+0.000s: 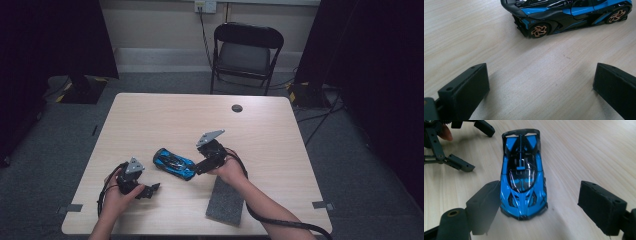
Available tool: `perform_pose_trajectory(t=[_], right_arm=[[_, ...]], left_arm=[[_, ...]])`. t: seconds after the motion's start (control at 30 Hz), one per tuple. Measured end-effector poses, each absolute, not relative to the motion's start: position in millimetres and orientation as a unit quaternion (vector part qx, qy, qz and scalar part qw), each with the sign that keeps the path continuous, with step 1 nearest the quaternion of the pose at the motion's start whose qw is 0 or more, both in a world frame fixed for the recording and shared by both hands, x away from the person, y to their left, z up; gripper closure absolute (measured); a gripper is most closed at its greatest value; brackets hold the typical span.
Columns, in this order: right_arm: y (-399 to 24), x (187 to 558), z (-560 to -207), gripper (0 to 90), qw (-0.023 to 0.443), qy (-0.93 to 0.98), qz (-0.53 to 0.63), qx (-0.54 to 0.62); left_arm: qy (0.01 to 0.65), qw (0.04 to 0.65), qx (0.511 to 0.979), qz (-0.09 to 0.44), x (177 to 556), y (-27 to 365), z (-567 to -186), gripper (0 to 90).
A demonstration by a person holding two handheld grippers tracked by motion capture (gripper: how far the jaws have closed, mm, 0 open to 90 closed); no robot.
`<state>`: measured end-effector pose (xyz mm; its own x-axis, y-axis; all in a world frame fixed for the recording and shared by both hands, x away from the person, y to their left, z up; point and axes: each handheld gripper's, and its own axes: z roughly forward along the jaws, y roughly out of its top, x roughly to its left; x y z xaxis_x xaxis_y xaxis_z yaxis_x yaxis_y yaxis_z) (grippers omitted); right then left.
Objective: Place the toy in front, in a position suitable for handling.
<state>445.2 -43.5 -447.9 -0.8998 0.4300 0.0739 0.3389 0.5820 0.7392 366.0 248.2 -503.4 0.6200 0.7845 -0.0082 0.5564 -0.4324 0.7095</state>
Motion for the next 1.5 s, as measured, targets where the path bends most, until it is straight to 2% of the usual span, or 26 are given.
perform_pose_trajectory(t=[0.1, 0.17, 0.77, 1.5], right_arm=[[-36, 448, -450, 17.0, 0.041, 0.882, 0.414, 0.223], [-30, 448, -453, 16.9, 0.051, 0.886, 0.405, 0.219], [18, 450, -471, 15.1, 0.040, 0.897, 0.395, 0.192], [27, 459, -495, 13.7, 0.055, 0.916, 0.355, 0.179]], left_arm=[[0.404, 0.347, 0.830, 0.164, 366, 248, -503, 0.0], [0.404, 0.348, 0.830, 0.164, 366, 248, -503, 0.0], [0.404, 0.348, 0.830, 0.164, 366, 248, -503, 0.0], [0.397, 0.348, 0.833, 0.164, 367, 249, -503, 0.0]])
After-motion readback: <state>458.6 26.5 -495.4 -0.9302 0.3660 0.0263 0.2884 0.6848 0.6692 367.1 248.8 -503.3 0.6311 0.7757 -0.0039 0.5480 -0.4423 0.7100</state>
